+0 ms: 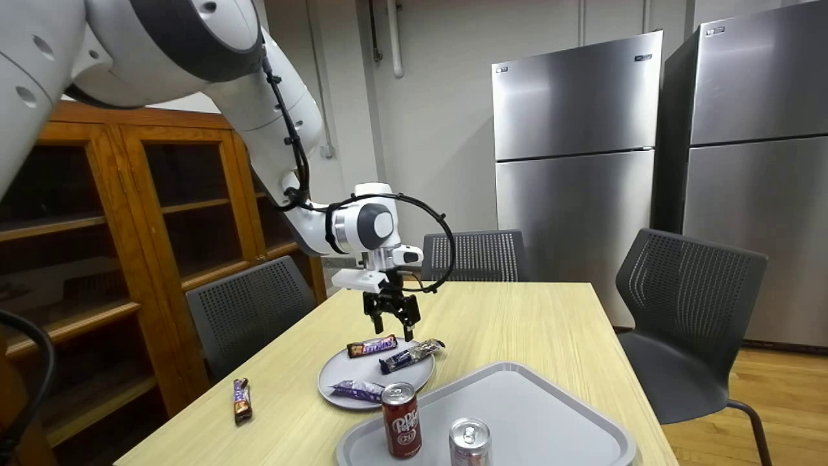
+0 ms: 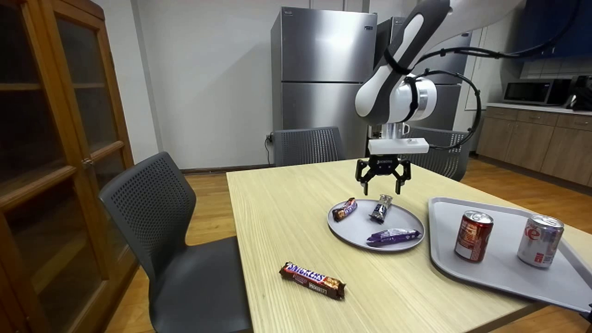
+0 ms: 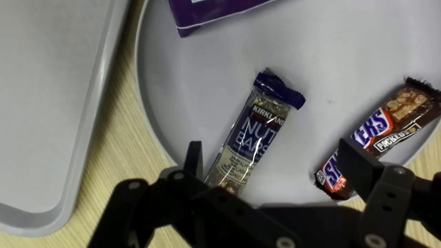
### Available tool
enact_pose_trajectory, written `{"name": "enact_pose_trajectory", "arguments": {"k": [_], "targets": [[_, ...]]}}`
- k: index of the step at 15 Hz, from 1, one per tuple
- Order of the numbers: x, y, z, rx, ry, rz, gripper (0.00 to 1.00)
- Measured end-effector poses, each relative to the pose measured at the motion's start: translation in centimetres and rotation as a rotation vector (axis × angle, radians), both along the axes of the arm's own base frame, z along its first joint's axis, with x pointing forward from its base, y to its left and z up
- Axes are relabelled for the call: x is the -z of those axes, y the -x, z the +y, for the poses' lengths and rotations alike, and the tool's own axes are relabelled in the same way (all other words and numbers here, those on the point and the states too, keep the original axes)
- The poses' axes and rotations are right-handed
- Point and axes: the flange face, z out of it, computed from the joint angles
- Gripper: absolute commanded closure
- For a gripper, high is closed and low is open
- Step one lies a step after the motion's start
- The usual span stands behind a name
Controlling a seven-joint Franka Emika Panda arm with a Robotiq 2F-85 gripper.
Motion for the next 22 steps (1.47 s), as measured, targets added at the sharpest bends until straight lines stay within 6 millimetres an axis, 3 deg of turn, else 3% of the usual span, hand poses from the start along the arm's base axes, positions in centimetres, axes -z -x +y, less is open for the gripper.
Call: {"name": "enact_pose_trajectory", "arguments": {"k": [10,20,21,22], "targets": [[4.5,-3.1,-0.7,0.037,-0.005,-0.004,0.0],[6.0,-3.3,-2.1,0.068,0.012,0.007,0.0],[6.0,-3.3,-2.2,0.07,0.013,0.008,0.25],[6.0,-3.3,-2.2,0.071,0.013,0.008,0.26]]}}
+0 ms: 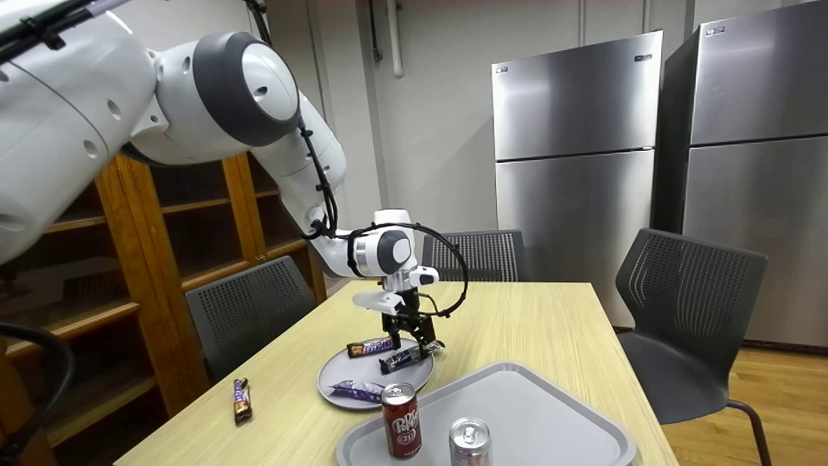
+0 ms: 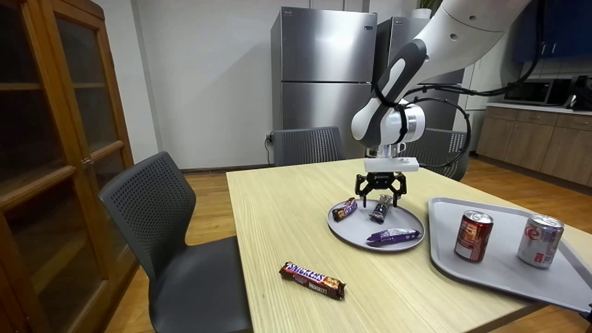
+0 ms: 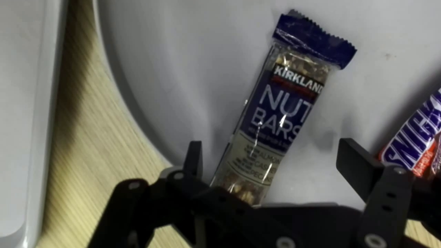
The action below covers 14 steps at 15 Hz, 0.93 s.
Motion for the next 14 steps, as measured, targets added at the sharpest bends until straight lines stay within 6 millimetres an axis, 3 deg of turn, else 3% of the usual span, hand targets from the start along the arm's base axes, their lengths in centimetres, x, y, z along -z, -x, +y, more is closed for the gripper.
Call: {"name": "enact_pose_trajectory", "arguments": {"k": [9,14], "targets": [[0.18,0.03,-0.15,0.011,0.002,0.002,0.95],[0.01,-0.03,-0.37,0.015,0.004,-0.001,0.94]]}}
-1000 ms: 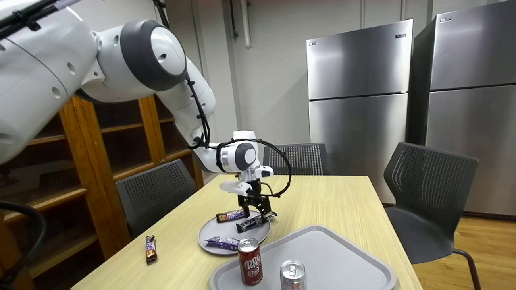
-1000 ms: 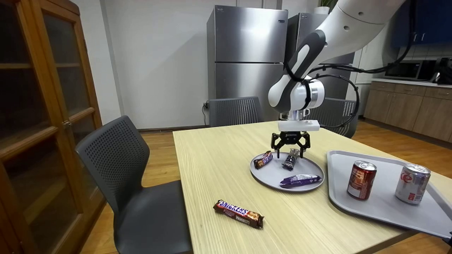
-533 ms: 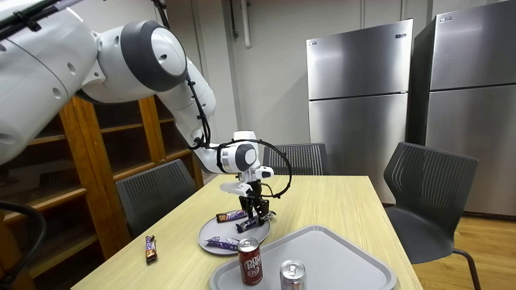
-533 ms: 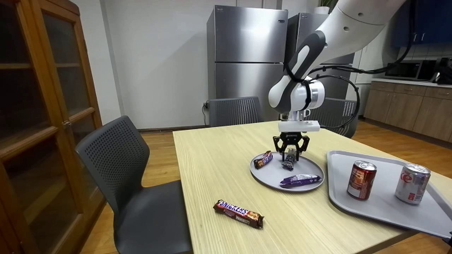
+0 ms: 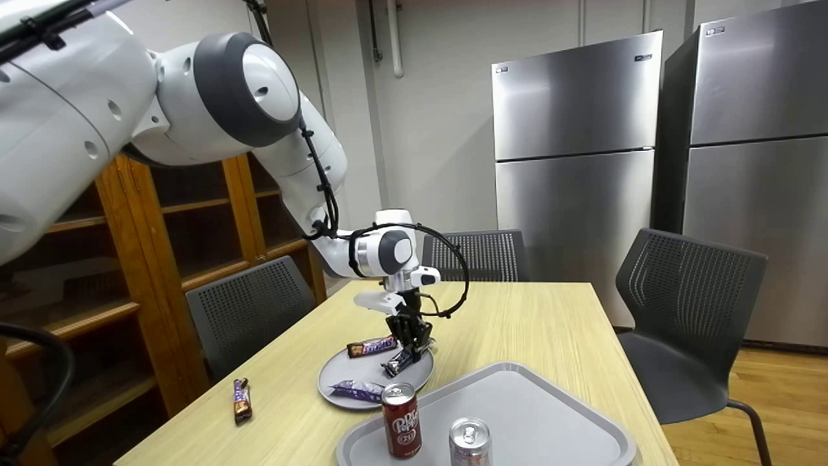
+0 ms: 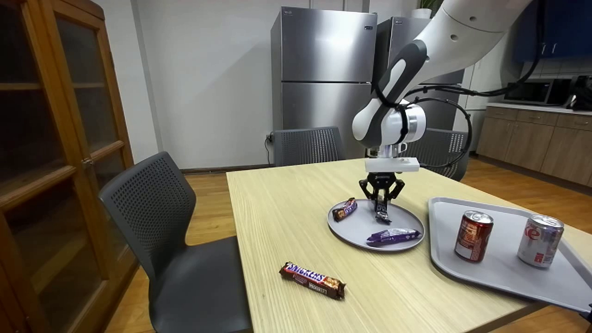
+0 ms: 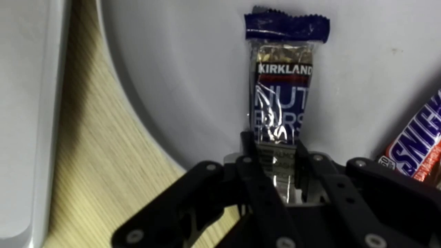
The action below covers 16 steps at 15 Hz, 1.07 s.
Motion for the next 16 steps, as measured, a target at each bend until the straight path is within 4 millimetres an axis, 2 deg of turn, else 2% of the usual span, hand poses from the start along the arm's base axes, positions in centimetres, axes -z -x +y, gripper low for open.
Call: {"name": "enact_pose_trajectory", "arguments": {"k": [4,10,13,16], "targets": [[-1.4,-0.1,-0.2,0.002,0.0,0.003,0.94],[-5.0,0.4,0.7,-0.026,0.014,0.07,0.94],[-6.1,0.8,2.5,-0.071,0.03,0.082,0.94],[-6.4,1.5,5.7,-0.132,0.037,0.094,0.94]]}}
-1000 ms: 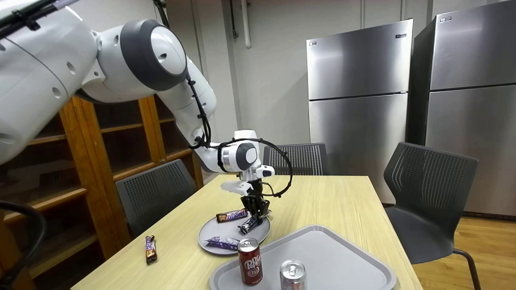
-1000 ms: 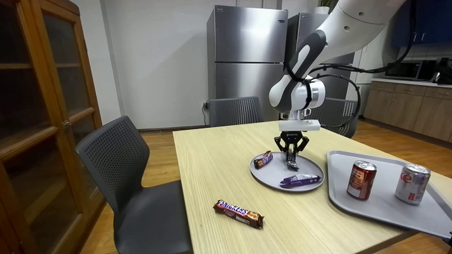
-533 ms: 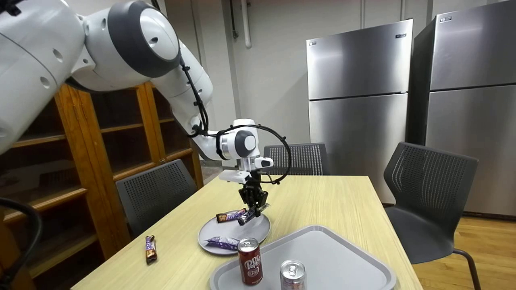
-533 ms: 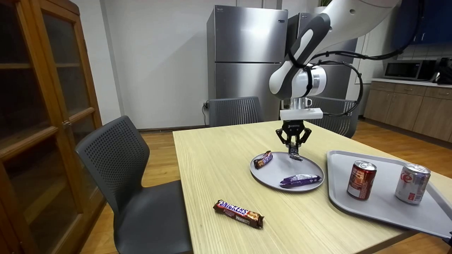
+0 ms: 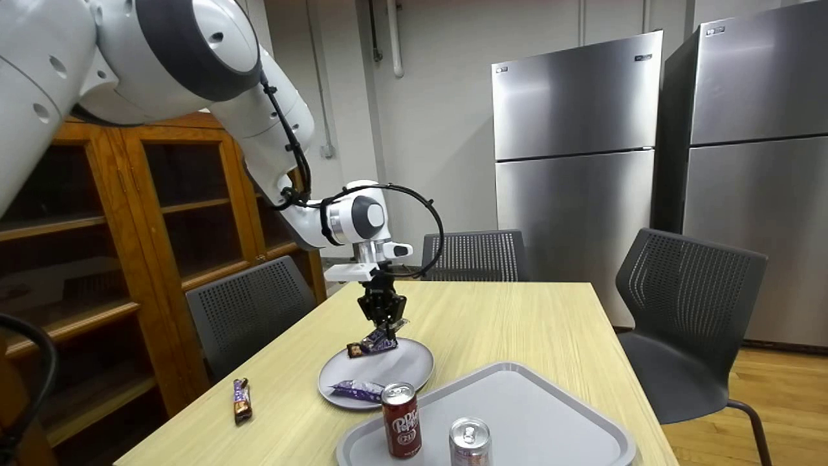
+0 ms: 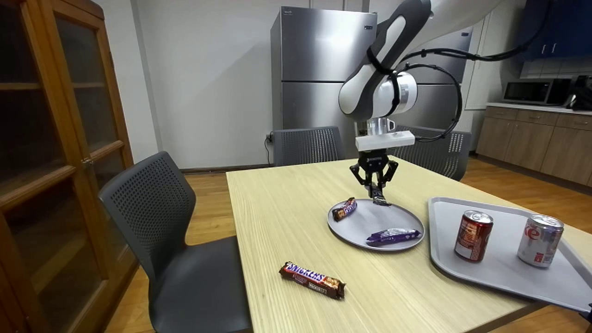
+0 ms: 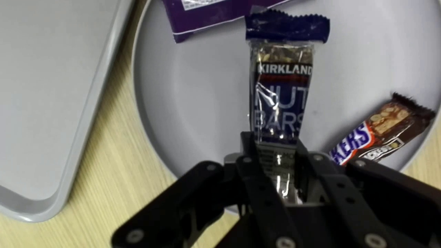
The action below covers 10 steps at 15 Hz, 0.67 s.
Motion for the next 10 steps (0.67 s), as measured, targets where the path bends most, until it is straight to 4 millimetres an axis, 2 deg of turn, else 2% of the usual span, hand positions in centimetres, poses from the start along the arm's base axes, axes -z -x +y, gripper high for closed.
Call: {"name": "enact_pose_trajectory", "arguments": {"k": [10], "targets": [[0.8,3.4,11.9,-0.226,-0.019,0.05,0.94]]}}
